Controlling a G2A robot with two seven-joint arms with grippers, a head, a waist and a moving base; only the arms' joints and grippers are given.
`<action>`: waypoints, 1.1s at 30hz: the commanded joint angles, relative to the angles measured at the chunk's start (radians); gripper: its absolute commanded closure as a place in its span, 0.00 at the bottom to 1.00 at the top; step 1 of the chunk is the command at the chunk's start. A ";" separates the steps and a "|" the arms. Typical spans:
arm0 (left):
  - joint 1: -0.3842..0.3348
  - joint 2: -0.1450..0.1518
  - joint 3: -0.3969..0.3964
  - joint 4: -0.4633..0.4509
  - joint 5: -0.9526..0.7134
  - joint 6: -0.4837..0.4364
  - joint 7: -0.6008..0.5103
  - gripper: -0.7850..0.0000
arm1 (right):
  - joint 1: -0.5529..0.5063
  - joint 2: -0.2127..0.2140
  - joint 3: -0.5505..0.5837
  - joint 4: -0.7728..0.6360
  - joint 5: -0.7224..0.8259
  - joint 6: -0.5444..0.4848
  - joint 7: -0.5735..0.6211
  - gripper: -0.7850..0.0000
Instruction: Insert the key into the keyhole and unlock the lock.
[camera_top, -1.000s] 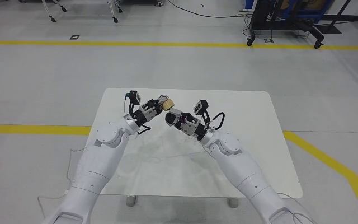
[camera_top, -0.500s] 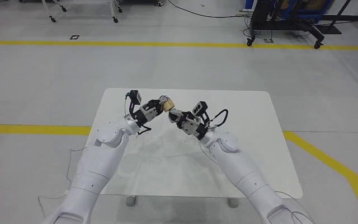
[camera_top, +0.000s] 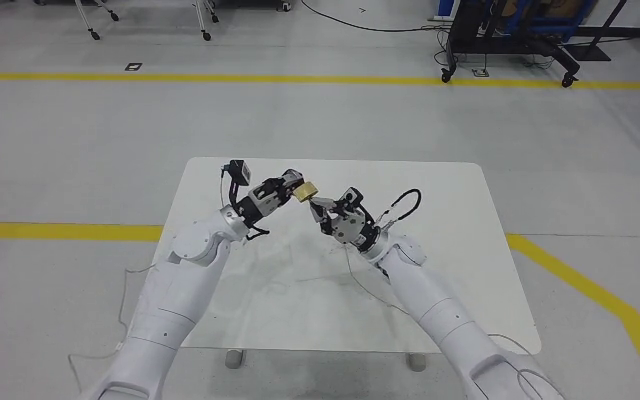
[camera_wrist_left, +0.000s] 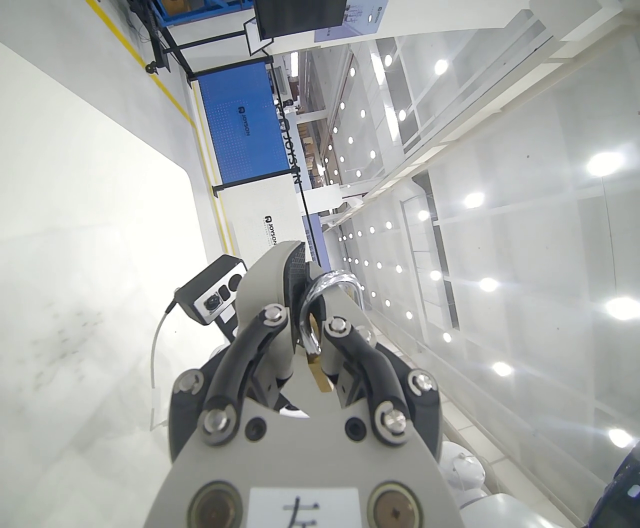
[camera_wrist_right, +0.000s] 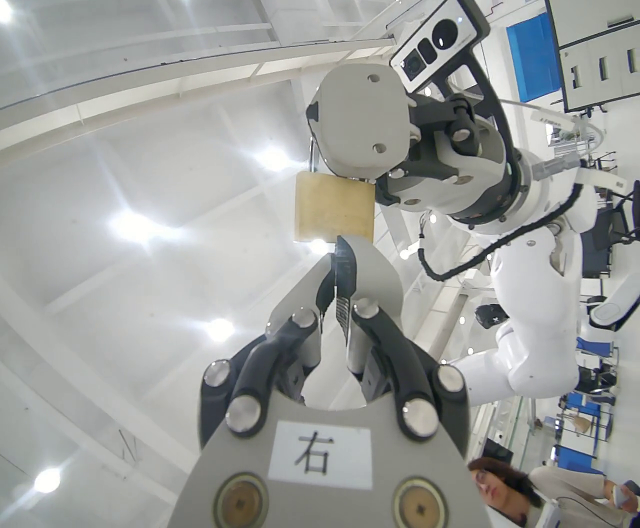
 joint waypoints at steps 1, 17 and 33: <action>0.001 0.000 -0.002 -0.001 0.006 0.003 0.008 1.00 | -0.003 0.003 0.004 -0.006 -0.034 -0.039 -0.008 0.22; -0.041 -0.002 0.153 -0.060 0.558 0.234 0.131 1.00 | -0.374 0.118 0.391 -0.536 -0.422 -0.424 -0.300 0.00; -0.215 -0.052 0.344 0.152 0.702 0.490 -0.150 0.00 | -0.481 0.129 0.444 -0.674 -0.498 -0.418 -0.375 0.00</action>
